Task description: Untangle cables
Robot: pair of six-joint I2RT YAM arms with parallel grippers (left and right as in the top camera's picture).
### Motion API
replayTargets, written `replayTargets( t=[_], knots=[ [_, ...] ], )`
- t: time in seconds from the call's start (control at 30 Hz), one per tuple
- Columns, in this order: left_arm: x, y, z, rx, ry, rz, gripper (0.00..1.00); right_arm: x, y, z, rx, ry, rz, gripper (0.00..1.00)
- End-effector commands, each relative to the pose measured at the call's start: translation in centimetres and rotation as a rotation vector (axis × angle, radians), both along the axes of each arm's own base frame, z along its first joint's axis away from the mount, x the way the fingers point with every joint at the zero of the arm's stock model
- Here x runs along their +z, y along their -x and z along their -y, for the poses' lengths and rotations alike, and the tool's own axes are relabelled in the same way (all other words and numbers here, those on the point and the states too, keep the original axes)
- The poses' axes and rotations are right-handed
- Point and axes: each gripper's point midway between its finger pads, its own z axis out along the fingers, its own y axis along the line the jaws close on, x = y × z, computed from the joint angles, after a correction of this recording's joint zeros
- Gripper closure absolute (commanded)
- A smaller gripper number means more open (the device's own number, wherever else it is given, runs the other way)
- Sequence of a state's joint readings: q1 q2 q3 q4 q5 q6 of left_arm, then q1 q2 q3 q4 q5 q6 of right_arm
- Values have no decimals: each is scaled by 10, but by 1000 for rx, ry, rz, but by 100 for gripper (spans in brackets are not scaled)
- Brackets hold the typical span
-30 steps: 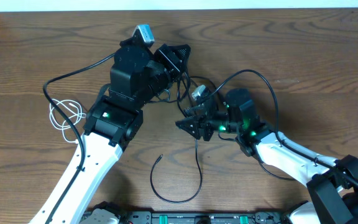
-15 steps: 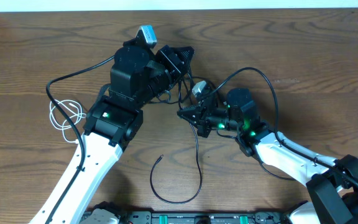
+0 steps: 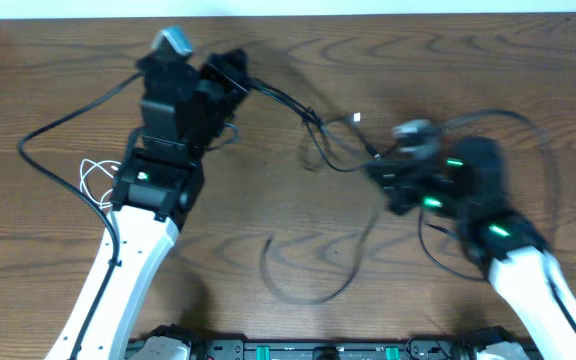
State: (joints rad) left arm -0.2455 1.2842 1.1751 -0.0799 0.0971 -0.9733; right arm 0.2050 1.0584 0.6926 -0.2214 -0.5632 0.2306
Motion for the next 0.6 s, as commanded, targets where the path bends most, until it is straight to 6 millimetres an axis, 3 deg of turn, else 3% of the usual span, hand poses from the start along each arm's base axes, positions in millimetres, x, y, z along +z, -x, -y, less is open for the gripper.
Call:
replayTargets(
  t=[0.0, 0.1, 0.23, 0.57],
  knots=[
    [5, -18, -45, 150, -59, 32, 92, 13, -5, 83, -335, 137, 53, 99],
    [-8, -30, -66, 200, -65, 10, 92, 14, 17, 155, -621, 230, 20, 99],
    [-35, -45, -89, 248, -84, -52, 92, 15, 43, 212, -887, 214, -34, 99],
    [-91, -64, -95, 223, -210, -160, 92, 6, 71, 275, -1265, 197, -128, 99]
  ],
)
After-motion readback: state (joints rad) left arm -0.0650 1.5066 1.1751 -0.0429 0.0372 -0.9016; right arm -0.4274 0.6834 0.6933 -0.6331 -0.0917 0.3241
